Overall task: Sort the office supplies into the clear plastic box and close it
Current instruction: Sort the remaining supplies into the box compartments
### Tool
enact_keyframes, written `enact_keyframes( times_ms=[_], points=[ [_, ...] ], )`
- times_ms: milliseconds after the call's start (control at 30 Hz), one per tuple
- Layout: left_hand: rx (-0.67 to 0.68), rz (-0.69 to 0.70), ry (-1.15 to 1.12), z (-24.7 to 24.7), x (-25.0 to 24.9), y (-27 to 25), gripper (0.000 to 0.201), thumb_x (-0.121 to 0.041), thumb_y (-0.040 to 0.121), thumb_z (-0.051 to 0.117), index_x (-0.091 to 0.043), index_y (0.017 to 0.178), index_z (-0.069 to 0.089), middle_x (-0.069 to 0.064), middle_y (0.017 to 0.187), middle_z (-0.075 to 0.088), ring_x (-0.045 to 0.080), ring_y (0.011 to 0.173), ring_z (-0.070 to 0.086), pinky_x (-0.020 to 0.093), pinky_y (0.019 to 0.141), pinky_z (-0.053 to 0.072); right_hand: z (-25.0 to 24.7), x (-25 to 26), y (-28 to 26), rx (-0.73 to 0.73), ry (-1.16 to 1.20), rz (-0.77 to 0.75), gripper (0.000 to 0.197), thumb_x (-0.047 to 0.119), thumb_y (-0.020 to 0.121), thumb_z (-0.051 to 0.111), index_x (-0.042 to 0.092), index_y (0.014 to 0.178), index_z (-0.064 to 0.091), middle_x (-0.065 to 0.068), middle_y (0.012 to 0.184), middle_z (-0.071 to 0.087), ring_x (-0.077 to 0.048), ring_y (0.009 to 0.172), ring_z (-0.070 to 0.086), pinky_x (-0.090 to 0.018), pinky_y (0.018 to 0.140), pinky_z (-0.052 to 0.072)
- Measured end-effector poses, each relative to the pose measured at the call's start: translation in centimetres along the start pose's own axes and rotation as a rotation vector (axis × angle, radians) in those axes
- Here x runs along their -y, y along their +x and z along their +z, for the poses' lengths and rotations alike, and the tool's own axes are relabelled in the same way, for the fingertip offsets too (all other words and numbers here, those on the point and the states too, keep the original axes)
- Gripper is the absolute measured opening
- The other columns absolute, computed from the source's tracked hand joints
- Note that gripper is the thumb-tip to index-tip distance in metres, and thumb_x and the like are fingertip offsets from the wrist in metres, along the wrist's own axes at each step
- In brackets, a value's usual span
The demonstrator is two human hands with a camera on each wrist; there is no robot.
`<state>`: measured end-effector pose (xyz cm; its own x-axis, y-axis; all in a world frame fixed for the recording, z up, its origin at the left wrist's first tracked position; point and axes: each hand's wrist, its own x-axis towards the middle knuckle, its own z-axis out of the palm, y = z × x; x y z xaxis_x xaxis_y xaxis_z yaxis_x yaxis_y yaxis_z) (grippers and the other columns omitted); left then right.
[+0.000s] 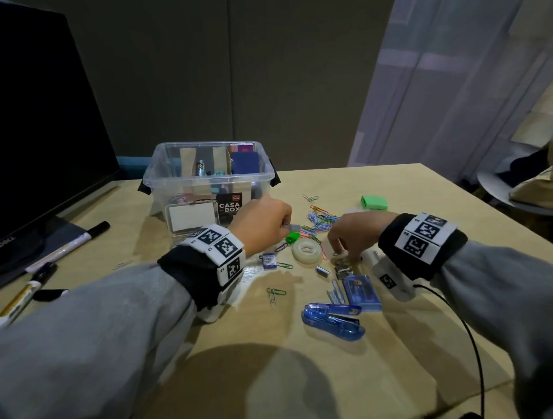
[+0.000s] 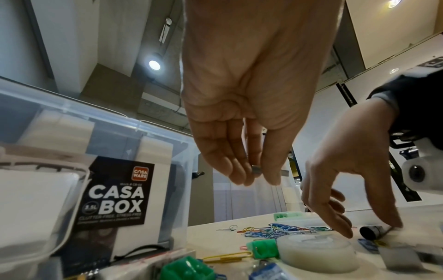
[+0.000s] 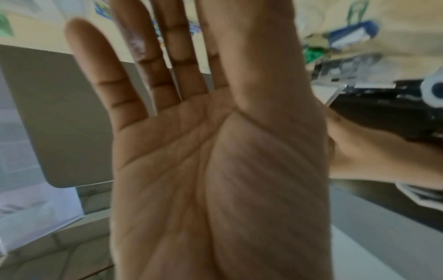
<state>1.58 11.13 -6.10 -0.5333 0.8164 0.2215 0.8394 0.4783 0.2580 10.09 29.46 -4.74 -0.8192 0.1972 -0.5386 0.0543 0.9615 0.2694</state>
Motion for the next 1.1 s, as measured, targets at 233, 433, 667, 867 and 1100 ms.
enact_keyframes(
  times_ms=[233, 433, 667, 867, 1100],
  points=[
    [-0.009, -0.028, -0.023, 0.1, 1.0, -0.6, 0.012, -0.026, 0.090, 0.066, -0.017, 0.098, 0.069, 0.000, 0.091, 0.066, 0.016, 0.082, 0.062, 0.034, 0.077, 0.056, 0.6, 0.2, 1.0, 0.092, -0.089, -0.014, 0.048, 0.031, 0.076, 0.080, 0.012, 0.116, 0.062, -0.007, 0.113, 0.065, -0.024, 0.100, 0.060, -0.025, 0.057, 0.038],
    [-0.007, -0.042, -0.045, 0.1, 1.6, -0.8, 0.010, -0.024, 0.090, 0.066, -0.018, 0.098, 0.068, -0.001, 0.090, 0.066, 0.013, 0.082, 0.061, 0.026, 0.074, 0.052, 0.9, 0.7, 1.5, 0.055, -0.062, -0.077, 0.045, 0.039, 0.076, 0.079, 0.014, 0.106, 0.056, -0.003, 0.101, 0.060, -0.023, 0.090, 0.056, -0.033, 0.072, 0.045],
    [0.008, -0.064, -0.062, -0.1, 2.2, -1.2, 0.010, -0.025, 0.089, 0.067, -0.019, 0.096, 0.067, -0.002, 0.092, 0.066, 0.014, 0.084, 0.061, 0.025, 0.071, 0.049, 0.4, 1.2, 2.2, -0.013, 0.058, -0.142, 0.032, 0.027, 0.076, 0.081, 0.013, 0.098, 0.062, -0.003, 0.089, 0.063, -0.026, 0.085, 0.062, -0.042, 0.073, 0.056],
    [0.008, -0.080, -0.096, -0.4, 2.6, -1.6, 0.006, -0.022, 0.087, 0.070, -0.017, 0.089, 0.069, -0.004, 0.085, 0.066, 0.013, 0.081, 0.062, 0.030, 0.074, 0.055, -0.2, 2.9, 3.1, -0.126, -0.006, -0.198, 0.023, 0.028, 0.082, 0.070, 0.013, 0.095, 0.059, -0.003, 0.086, 0.057, -0.023, 0.079, 0.052, -0.034, 0.069, 0.048],
    [0.056, -0.095, -0.125, -1.1, 3.0, -2.1, 0.007, -0.023, 0.086, 0.072, -0.017, 0.087, 0.070, -0.005, 0.084, 0.066, 0.010, 0.080, 0.061, 0.021, 0.068, 0.047, -0.7, 3.6, 3.7, -0.123, 0.103, -0.211, 0.040, 0.042, 0.078, 0.076, 0.010, 0.097, 0.062, -0.008, 0.092, 0.066, -0.027, 0.081, 0.061, -0.035, 0.066, 0.049]
  ],
)
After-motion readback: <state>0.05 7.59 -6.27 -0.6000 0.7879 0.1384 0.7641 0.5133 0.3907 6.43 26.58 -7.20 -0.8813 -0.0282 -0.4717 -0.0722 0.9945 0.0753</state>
